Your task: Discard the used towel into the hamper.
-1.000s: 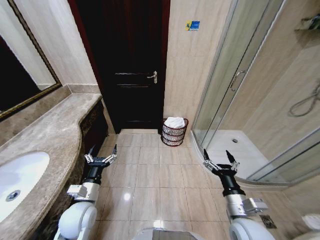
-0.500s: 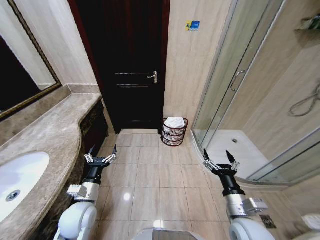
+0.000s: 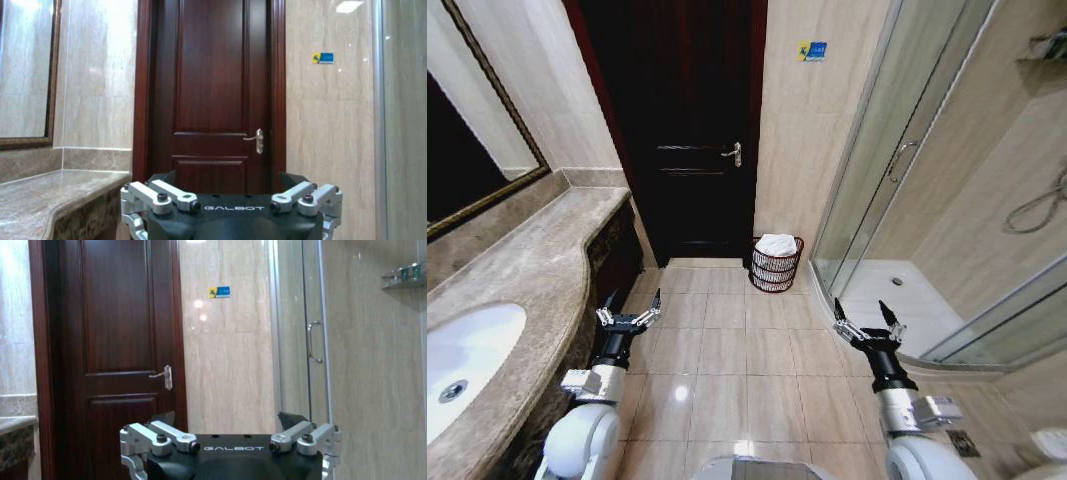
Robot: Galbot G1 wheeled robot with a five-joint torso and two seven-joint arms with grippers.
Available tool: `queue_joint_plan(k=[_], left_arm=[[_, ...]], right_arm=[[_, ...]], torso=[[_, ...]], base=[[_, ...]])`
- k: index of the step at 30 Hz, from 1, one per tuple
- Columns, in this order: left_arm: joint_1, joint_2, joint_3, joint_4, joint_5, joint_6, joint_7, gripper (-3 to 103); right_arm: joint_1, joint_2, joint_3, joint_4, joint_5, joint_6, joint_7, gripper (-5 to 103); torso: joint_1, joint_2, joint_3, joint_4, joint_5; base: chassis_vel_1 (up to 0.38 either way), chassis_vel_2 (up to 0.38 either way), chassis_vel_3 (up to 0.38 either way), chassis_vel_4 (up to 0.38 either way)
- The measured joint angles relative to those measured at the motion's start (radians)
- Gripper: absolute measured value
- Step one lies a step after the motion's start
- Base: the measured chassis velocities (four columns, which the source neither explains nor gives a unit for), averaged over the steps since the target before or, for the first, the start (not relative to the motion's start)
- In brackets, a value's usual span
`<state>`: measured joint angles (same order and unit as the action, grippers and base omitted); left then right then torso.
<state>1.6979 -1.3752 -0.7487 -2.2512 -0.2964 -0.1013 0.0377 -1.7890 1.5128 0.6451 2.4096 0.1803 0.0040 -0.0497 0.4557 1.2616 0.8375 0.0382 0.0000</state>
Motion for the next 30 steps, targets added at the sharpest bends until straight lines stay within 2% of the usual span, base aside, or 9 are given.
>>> queue_joint_plan(k=[30], left_arm=[[0.0, 0.0, 0.0, 0.0, 0.0, 0.0, 0.0, 100]], right_arm=[[0.0, 0.0, 0.0, 0.0, 0.0, 0.0, 0.0, 100]], torso=[[0.0, 0.0, 0.0, 0.0, 0.0]], base=[[0.0, 0.0, 0.0, 0.0]])
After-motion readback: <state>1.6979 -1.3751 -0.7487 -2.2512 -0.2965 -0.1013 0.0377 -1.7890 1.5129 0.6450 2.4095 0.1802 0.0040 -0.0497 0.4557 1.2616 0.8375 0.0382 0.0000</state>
